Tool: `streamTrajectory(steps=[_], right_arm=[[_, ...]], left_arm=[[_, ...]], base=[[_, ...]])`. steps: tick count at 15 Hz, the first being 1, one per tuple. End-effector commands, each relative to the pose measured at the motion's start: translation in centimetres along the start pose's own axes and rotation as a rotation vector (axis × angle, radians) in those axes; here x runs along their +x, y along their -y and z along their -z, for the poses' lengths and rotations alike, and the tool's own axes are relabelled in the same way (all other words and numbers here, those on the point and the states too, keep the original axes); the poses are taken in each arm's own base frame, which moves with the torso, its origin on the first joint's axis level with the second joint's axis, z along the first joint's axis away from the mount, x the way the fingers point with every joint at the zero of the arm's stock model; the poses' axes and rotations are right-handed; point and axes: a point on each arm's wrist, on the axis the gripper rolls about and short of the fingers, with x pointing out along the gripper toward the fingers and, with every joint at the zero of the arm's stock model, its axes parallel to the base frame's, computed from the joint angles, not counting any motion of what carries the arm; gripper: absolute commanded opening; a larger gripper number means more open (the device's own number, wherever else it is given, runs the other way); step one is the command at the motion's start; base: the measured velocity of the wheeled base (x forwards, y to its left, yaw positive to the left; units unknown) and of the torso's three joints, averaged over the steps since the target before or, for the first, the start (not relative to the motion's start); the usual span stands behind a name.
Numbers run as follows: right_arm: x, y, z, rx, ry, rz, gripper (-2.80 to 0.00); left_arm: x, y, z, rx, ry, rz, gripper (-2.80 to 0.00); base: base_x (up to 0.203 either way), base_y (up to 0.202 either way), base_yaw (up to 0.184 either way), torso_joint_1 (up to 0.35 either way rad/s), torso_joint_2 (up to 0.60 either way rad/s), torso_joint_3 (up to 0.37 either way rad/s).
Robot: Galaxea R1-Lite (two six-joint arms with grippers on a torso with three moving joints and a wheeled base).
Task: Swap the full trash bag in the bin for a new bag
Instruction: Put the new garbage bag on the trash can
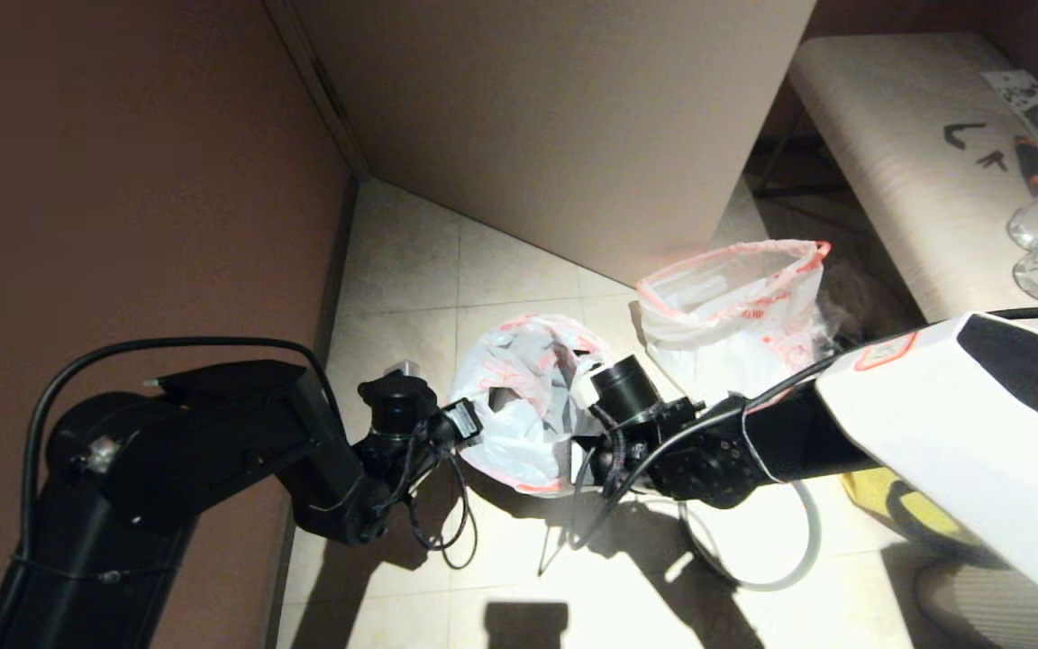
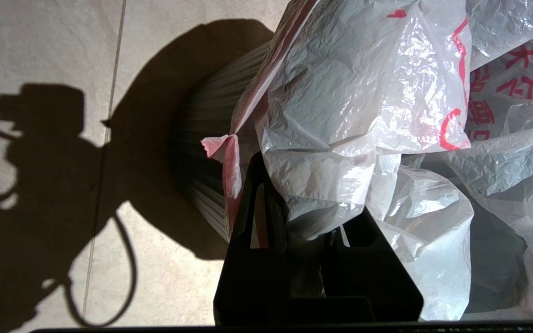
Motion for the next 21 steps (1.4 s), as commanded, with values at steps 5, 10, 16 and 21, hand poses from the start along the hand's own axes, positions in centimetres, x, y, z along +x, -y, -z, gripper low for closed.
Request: streamTrajectory(steps=[5, 10, 16, 21], right_arm=[[4.3, -0.6, 2.0, -0.035, -0.070, 0.066, -2.80], [5.0, -0.3, 3.1, -0.021, -0.095, 0.084, -2.80], [9.5, 0.6, 4.6, -0.009, -0.091, 0.103, -2.80], [9.8, -0.2, 4.3, -0.024, -0.068, 0.095, -2.80]], left_arm=[[0.1, 0.1, -0.1, -0.004, 0.007, 0.004, -2.80], [0.1, 0.0, 0.0, -0.004, 0.007, 0.004, -2.80], [0.1, 0.0, 0.0, -0.004, 0.006, 0.003, -2.80], [0.0, 0.1, -0.1, -0.004, 0.004, 0.003, -2.80]], base=[[0.000, 0.000, 0.000, 0.000, 0.00, 0.000], [0.000, 0.000, 0.000, 0.000, 0.00, 0.000], [0.000, 0.000, 0.000, 0.000, 0.00, 0.000], [0.000, 0.000, 0.000, 0.000, 0.00, 0.000]])
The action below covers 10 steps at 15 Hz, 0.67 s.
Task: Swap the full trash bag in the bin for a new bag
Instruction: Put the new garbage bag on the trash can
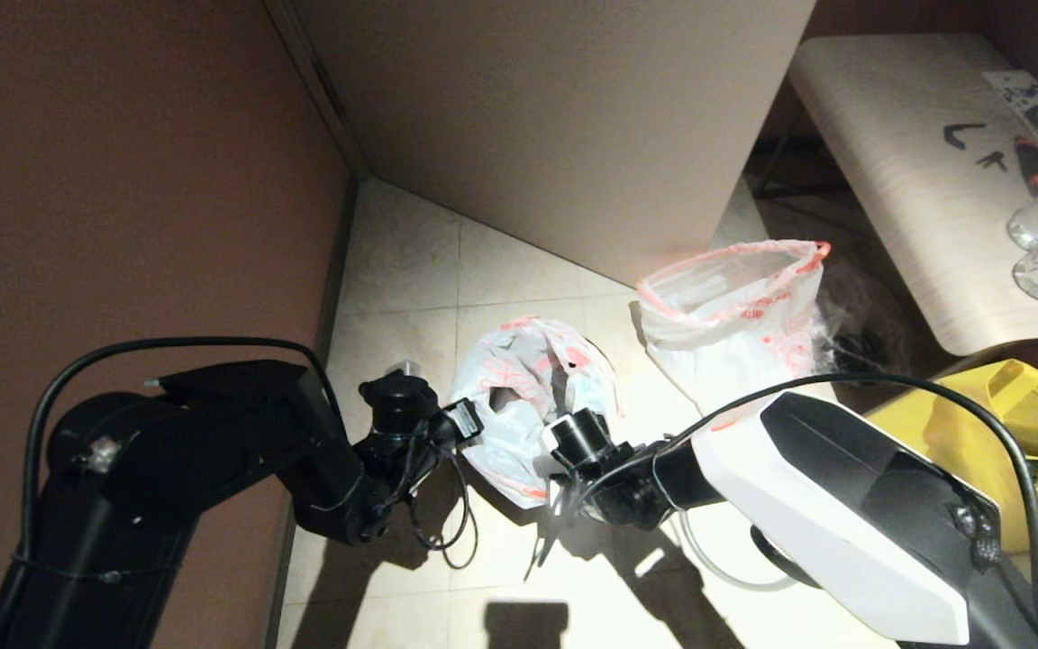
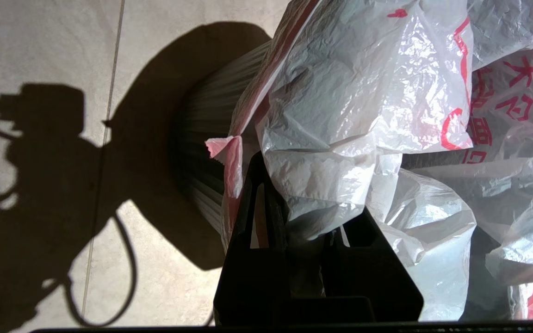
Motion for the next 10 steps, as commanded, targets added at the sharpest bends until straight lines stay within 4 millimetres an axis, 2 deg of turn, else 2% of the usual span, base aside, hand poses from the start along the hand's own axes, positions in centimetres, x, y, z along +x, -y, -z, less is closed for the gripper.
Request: streamTrajectory(steps=[1, 3, 6, 8, 10], right_arm=[[0.4, -0.3, 0.7, -0.008, -0.010, 0.007, -2.80], [0.9, -1.0, 2.3, -0.037, -0.041, 0.012, -2.80], [0.7, -2.1, 3.6, -0.068, -0.050, 0.013, -2.80], [-0.5, -2.3, 3.1, -0.069, -0.033, 0.017, -2.80], [-3.2, -2.2, 1.7, -0.062, -0.009, 0.002, -2.80]], left_arm=[[0.0, 0.0, -0.1, -0.003, -0.003, -0.003, -2.80], [0.0, 0.1, -0.1, -0.003, -0.004, -0.004, -2.80], [-0.1, 0.2, -0.2, 0.000, -0.006, -0.002, -2.80], [-0.2, 0.3, -0.4, 0.005, -0.030, -0.015, -2.80], [-0.4, 0.7, -0.5, 0.012, -0.069, -0.033, -2.80]], base=[[0.000, 0.000, 0.000, 0.000, 0.00, 0.000], [0.000, 0.000, 0.000, 0.000, 0.00, 0.000], [0.000, 0.000, 0.000, 0.000, 0.00, 0.000], [0.000, 0.000, 0.000, 0.000, 0.00, 0.000], [0.000, 0.000, 0.000, 0.000, 0.00, 0.000]])
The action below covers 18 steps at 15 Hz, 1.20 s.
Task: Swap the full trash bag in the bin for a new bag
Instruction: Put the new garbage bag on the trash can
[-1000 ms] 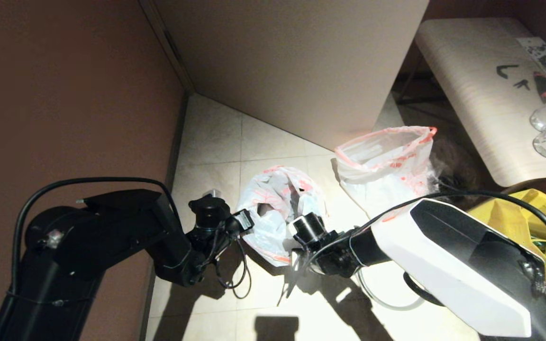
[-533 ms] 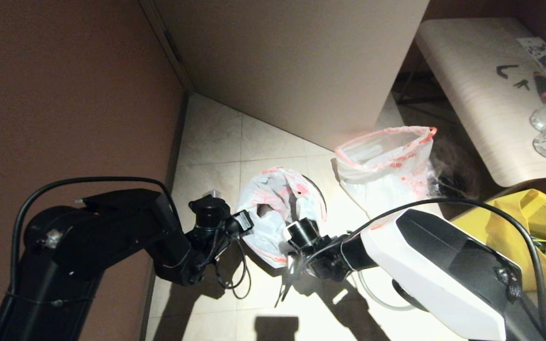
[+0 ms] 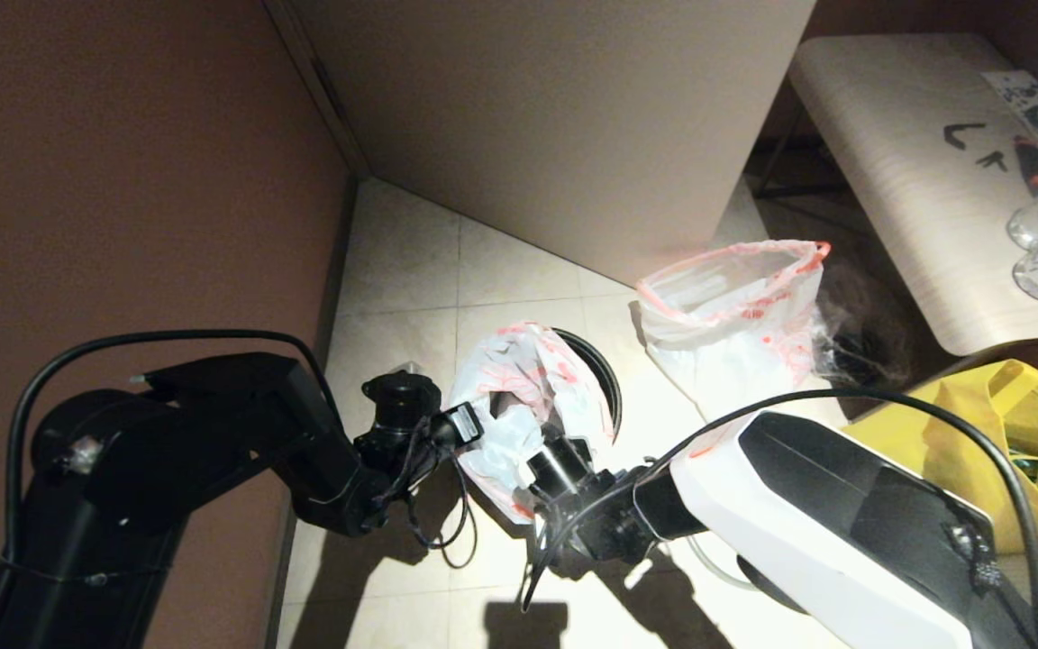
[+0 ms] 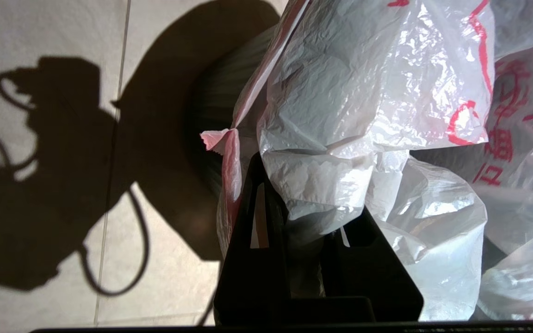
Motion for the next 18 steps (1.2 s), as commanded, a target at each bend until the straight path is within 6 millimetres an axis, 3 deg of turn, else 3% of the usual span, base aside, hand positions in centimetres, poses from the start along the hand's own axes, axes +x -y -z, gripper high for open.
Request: streamTrajectory(steps=[1, 5, 9, 12, 13, 18], right_arm=[[-3.4, 0.3, -1.7, 0.017, 0.039, -0.021, -2.80], [-9.1, 3.3, -2.3, 0.031, 0.050, 0.010, -2.80], [-12.4, 5.5, -4.3, 0.081, 0.111, 0.022, -2.80], [-13.3, 7.0, -6.2, 0.107, 0.160, 0.030, -2.80], [-13.4, 7.0, -6.4, 0.111, 0.165, 0.030, -2.80], [-13.6, 7.3, -6.6, 0.120, 0.174, 0.035, -2.80]], left_arm=[[-0.3, 0.6, -0.4, 0.005, 0.003, 0.007, -2.80], [-0.4, 0.9, 0.0, 0.035, -0.011, 0.008, -2.80], [-0.6, 1.2, 0.1, 0.041, -0.022, 0.009, -2.80], [-0.7, 1.4, 0.7, 0.050, -0.060, 0.000, -2.80], [-0.8, 1.3, 0.9, 0.059, -0.079, -0.008, 0.00], [-3.2, 1.4, 1.9, 0.119, -0.247, 0.136, 0.00]], base=[[0.000, 0.000, 0.000, 0.000, 0.00, 0.000], [0.000, 0.000, 0.000, 0.000, 0.00, 0.000], [0.000, 0.000, 0.000, 0.000, 0.00, 0.000], [0.000, 0.000, 0.000, 0.000, 0.00, 0.000], [0.000, 0.000, 0.000, 0.000, 0.00, 0.000], [0.000, 0.000, 0.000, 0.000, 0.00, 0.000]])
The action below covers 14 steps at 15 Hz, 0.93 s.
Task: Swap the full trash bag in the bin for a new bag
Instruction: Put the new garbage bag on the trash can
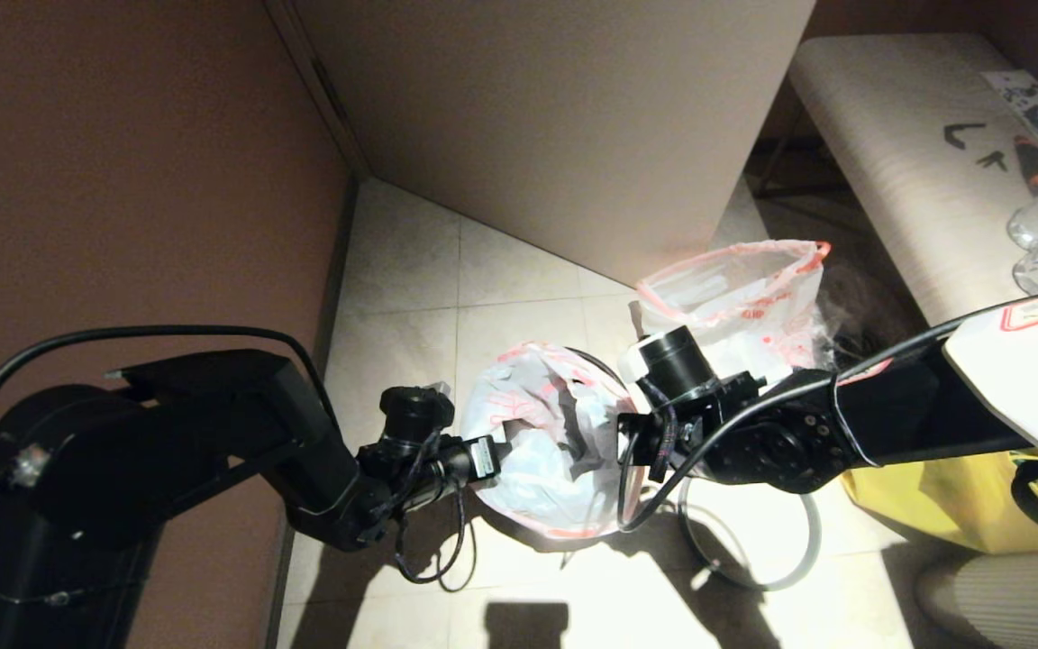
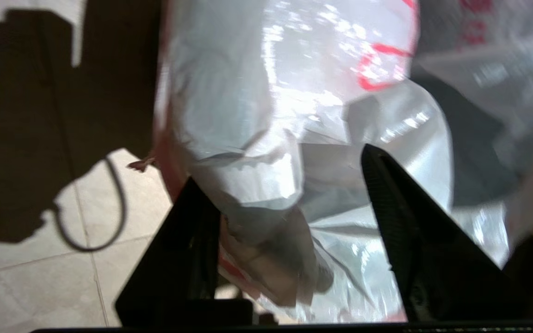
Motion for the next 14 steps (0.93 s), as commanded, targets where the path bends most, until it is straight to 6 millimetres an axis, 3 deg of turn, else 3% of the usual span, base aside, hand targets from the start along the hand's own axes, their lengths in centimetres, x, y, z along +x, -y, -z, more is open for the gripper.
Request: streamTrajectory(steps=[1, 4, 7, 10, 14], right_arm=[[-0.2, 0.1, -0.2, 0.006, 0.010, 0.004, -2.80], [0.0, 0.1, 0.0, 0.004, 0.005, 0.011, -2.80], [0.4, 0.1, 0.6, -0.005, -0.014, 0.020, -2.80], [0.3, 0.0, 0.7, -0.008, -0.013, 0.016, -2.80], [0.5, 0.0, 0.8, -0.009, -0.011, 0.024, -2.80]], left_arm=[[-0.9, 0.0, -0.3, 0.013, 0.000, 0.033, 0.00], [-2.4, -1.6, -1.8, 0.000, 0.072, 0.100, 0.00], [-3.6, -2.9, -1.8, 0.073, 0.105, 0.141, 0.00], [-3.7, -3.4, -1.1, 0.106, 0.121, 0.161, 0.00], [-4.6, -3.7, -2.2, 0.114, 0.225, 0.186, 0.00]], base=[[0.000, 0.000, 0.000, 0.000, 0.00, 0.000], [0.000, 0.000, 0.000, 0.000, 0.00, 0.000], [0.000, 0.000, 0.000, 0.000, 0.00, 0.000], [0.000, 0.000, 0.000, 0.000, 0.00, 0.000], [0.000, 0.000, 0.000, 0.000, 0.00, 0.000]])
